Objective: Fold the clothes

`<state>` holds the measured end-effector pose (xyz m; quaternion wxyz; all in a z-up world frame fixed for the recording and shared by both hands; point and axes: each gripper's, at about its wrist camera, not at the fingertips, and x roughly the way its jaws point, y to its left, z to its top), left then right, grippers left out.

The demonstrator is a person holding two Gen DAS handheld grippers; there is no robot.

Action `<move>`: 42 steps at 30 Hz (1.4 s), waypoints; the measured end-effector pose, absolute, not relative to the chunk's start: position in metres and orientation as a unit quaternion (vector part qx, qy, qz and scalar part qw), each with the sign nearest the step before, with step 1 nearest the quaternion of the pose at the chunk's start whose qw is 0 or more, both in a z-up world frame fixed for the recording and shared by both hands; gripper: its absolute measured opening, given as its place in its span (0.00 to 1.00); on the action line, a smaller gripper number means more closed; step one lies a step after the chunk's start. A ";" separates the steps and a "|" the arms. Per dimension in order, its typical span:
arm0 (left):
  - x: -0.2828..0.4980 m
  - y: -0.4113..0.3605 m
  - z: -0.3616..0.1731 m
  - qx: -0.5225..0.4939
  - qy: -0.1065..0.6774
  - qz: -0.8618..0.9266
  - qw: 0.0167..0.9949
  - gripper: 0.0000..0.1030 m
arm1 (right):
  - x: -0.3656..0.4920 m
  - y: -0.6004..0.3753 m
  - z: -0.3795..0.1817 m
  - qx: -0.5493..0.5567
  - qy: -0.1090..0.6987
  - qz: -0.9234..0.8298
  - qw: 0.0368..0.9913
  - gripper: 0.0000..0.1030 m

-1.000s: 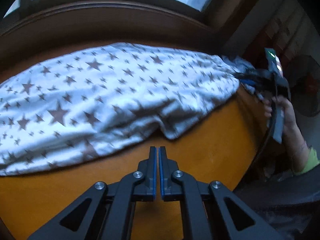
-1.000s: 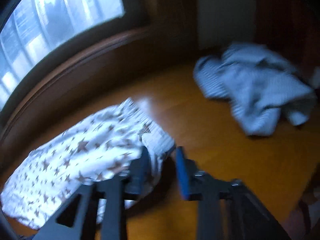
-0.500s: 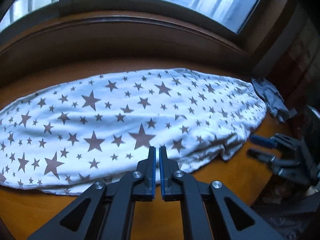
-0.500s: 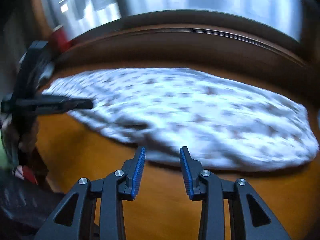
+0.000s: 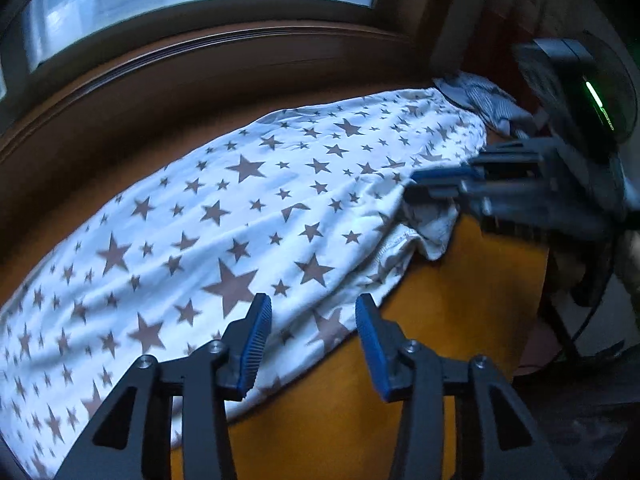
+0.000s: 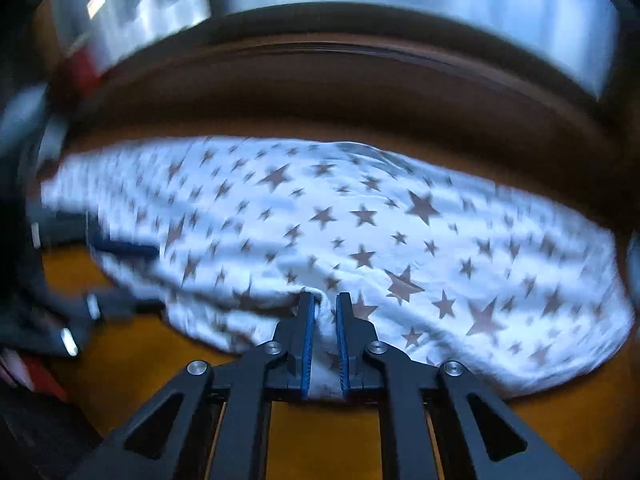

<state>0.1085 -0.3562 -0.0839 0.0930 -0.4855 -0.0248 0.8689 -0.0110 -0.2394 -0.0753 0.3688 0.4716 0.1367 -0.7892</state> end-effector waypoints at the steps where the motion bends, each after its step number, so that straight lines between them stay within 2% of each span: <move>1: 0.106 -0.357 -0.085 -0.485 -0.020 0.869 0.096 0.40 | -0.022 -0.234 -0.077 0.490 0.096 -0.786 0.364 0.09; 5: 0.095 -0.359 -0.088 -0.480 0.003 0.872 0.095 0.40 | -0.050 -0.219 -0.093 0.548 -0.019 -0.760 0.347 0.08; 8: 0.088 -0.356 -0.092 -0.472 0.029 0.875 0.101 0.40 | -0.054 -0.215 -0.101 0.558 -0.044 -0.758 0.335 0.08; 10: 0.084 -0.356 -0.093 -0.473 0.036 0.874 0.107 0.20 | -0.054 -0.214 -0.102 0.559 -0.053 -0.760 0.329 0.08; 11: 0.082 -0.357 -0.093 -0.475 0.034 0.872 0.112 0.05 | -0.051 -0.214 -0.100 0.556 -0.052 -0.763 0.326 0.08; 14: 0.079 -0.362 -0.089 -0.476 0.022 0.870 0.127 0.04 | -0.037 -0.212 -0.090 0.540 -0.043 -0.783 0.305 0.16; 16: 0.078 -0.366 -0.084 -0.474 0.012 0.870 0.136 0.04 | -0.019 -0.210 -0.077 0.510 -0.025 -0.811 0.286 0.35; 19: 0.077 -0.376 -0.079 -0.475 -0.021 0.867 0.152 0.04 | 0.017 -0.214 -0.061 0.454 0.019 -0.847 0.276 0.43; 24: 0.075 -0.392 -0.070 -0.475 -0.080 0.858 0.177 0.04 | 0.060 -0.248 -0.069 0.406 0.147 -0.868 0.245 0.44; 27: 0.075 -0.399 -0.065 -0.474 -0.109 0.853 0.190 0.04 | 0.067 -0.268 -0.079 0.382 0.188 -0.878 0.217 0.44; 32: 0.084 -0.404 -0.062 -0.474 -0.109 0.851 0.200 0.04 | 0.071 -0.303 -0.094 0.332 0.268 -0.893 0.144 0.49; 35: 0.090 -0.406 -0.060 -0.473 -0.109 0.850 0.205 0.04 | 0.066 -0.301 -0.094 0.320 0.272 -0.903 0.095 0.49; 42: 0.103 -0.418 -0.055 -0.491 -0.081 0.840 0.217 0.04 | 0.073 -0.238 -0.080 0.317 0.199 -0.927 0.013 0.52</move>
